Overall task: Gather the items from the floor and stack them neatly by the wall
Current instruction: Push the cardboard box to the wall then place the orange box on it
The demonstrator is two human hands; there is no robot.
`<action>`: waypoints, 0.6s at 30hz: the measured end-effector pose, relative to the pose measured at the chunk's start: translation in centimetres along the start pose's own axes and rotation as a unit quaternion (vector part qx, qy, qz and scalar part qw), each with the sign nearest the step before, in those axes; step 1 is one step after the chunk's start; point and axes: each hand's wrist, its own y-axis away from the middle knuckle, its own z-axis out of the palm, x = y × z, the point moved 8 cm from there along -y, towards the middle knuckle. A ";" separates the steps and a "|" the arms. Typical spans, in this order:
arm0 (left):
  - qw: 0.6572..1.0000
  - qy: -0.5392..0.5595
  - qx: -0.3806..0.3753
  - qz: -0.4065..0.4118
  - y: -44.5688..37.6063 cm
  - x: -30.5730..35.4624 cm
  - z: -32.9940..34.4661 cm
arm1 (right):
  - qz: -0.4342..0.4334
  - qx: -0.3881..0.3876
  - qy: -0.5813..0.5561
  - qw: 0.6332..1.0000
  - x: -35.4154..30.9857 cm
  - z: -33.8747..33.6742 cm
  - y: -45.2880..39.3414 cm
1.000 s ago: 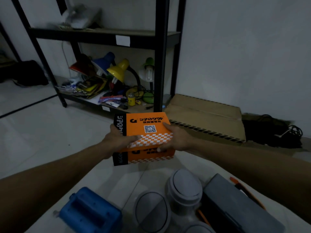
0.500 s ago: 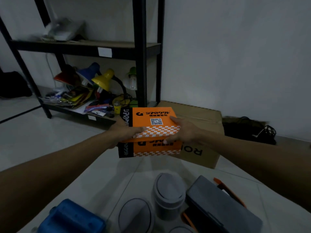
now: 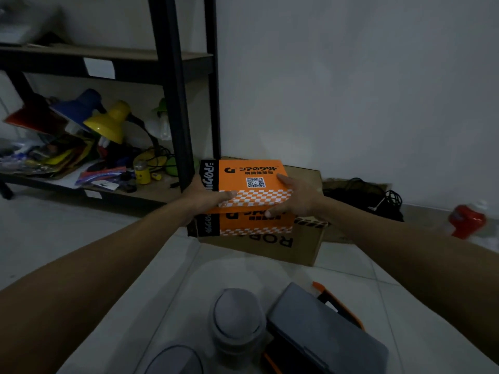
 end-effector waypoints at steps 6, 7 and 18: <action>0.999 0.008 0.005 0.030 -2.7 -0.3 0.7 | 0.007 0.026 -0.027 0.999 1.3 -0.1 -1.8; 0.999 0.010 0.006 0.034 -3.1 -0.3 0.8 | 0.007 0.031 -0.032 0.999 1.3 -0.2 -2.0; 0.788 -0.429 0.153 0.415 5.6 3.6 4.0 | -0.192 0.175 0.368 0.893 -4.6 4.0 2.6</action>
